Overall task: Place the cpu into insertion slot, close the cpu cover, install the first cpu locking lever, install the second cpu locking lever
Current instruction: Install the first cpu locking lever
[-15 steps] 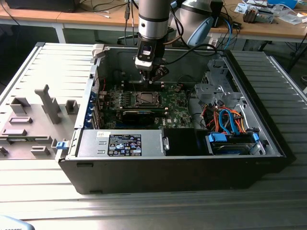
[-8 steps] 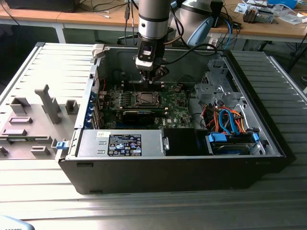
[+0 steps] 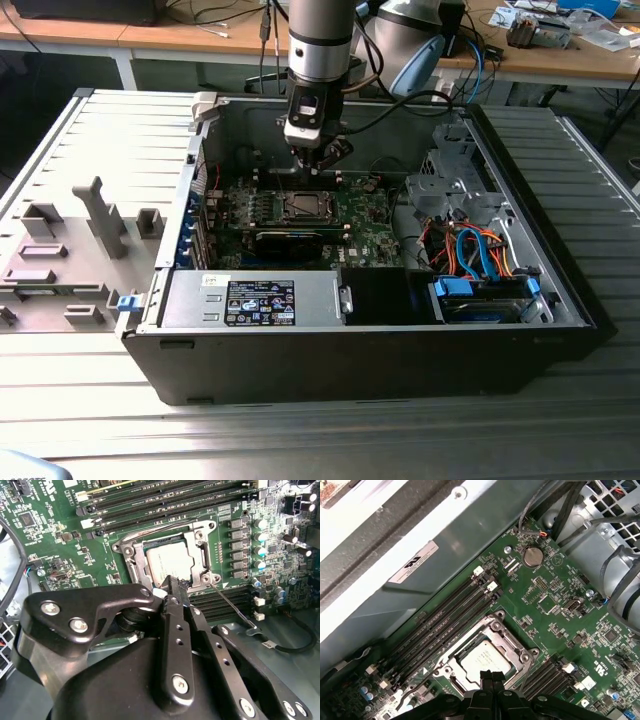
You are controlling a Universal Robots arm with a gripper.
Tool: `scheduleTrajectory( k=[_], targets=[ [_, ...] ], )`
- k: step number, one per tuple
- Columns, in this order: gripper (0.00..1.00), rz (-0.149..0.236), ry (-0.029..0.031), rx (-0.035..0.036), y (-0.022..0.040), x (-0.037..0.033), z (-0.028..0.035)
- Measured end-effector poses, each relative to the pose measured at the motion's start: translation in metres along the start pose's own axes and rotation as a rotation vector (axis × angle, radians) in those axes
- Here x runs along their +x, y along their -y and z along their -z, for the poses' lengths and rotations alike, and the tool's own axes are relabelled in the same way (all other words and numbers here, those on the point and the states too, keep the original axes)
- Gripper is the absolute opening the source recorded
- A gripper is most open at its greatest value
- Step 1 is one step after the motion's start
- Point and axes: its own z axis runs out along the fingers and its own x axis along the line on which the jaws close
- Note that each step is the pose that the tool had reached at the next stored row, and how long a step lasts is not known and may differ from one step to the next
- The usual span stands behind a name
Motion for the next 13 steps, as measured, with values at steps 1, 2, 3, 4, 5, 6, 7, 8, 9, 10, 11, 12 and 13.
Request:
scheduleTrajectory(
  k=[1,2,3,4,5,6,7,8,9,10,11,12,13],
  targets=[
    [0.11,0.003,0.0001,0.0,0.0,0.0,0.0],
    [0.11,0.004,0.0001,-0.0001,0.0,0.0,0.0],
    [0.11,0.006,0.0002,-0.0001,0.0,0.0,0.0],
    [0.11,0.024,0.0005,-0.0004,0.0,0.0,0.0],
    [0.11,0.027,0.0006,-0.0005,0.0,0.0,0.0],
    [0.11,0.03,0.0007,-0.0005,0.0,0.0,0.0],
    [0.11,0.033,0.0008,-0.0005,0.0,0.0,0.0],
    [0.11,0.034,0.0008,-0.0006,0.0,0.0,0.0],
    [0.11,0.037,0.0009,-0.0007,0.0,0.0,0.0],
    [0.11,0.039,0.0009,-0.0007,0.0,0.0,0.0],
    [0.11,0.04,0.001,-0.0007,0.0,0.0,0.0],
    [0.11,0.042,0.001,-0.0008,0.0,0.0,0.0],
    [0.11,0.044,0.0011,-0.0008,0.0,0.0,0.0]
  ],
)
